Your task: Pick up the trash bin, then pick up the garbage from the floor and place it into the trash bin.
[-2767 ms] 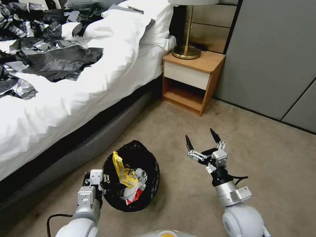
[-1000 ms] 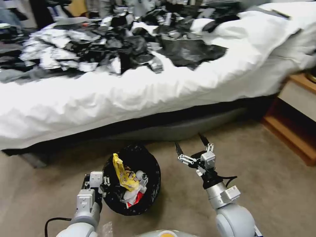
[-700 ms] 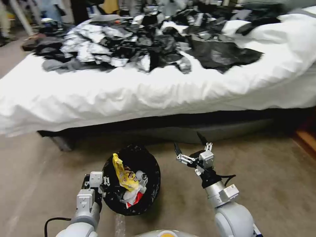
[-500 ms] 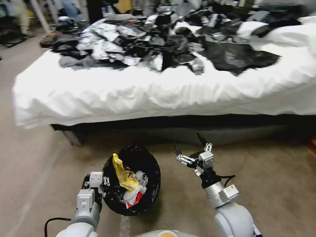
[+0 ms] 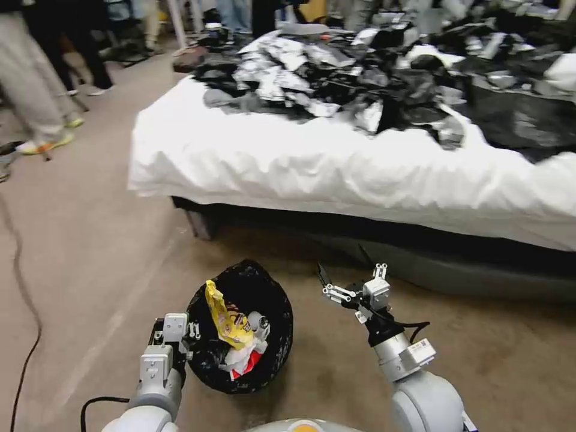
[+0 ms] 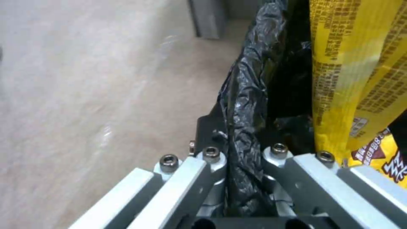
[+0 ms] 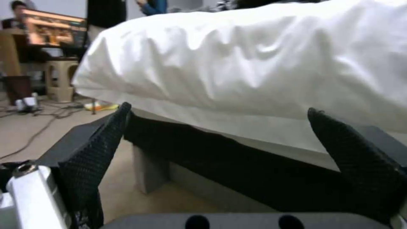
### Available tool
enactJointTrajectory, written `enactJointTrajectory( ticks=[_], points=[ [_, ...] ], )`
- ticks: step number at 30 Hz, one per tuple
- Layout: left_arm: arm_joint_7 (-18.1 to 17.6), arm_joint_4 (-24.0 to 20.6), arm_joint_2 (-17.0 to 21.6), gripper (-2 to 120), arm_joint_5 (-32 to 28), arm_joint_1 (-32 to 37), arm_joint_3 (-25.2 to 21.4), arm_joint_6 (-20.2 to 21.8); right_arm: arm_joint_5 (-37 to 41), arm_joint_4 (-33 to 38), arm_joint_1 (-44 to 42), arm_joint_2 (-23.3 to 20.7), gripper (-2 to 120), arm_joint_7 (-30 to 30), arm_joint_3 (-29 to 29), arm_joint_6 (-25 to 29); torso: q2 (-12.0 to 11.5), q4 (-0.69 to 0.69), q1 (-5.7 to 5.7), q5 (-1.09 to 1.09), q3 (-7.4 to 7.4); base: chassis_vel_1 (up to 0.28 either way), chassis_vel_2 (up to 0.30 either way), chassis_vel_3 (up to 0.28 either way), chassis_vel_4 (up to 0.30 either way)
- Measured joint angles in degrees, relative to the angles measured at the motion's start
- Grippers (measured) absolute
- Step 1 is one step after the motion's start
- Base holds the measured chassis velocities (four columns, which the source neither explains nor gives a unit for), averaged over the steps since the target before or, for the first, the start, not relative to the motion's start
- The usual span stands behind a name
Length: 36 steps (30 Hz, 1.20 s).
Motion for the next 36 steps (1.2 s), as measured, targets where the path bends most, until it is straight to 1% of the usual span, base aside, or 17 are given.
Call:
enactJointTrajectory(
  ticks=[36],
  points=[
    [-0.05,-0.62,-0.07,2,-0.14,0.25,-0.33,0.07,-0.24,0.48,-0.76,0.21,100,-0.36,0.02,0.69,0.00,0.00,0.00,0.00,0.00,0.122,0.125,0.129,0.124]
  ],
)
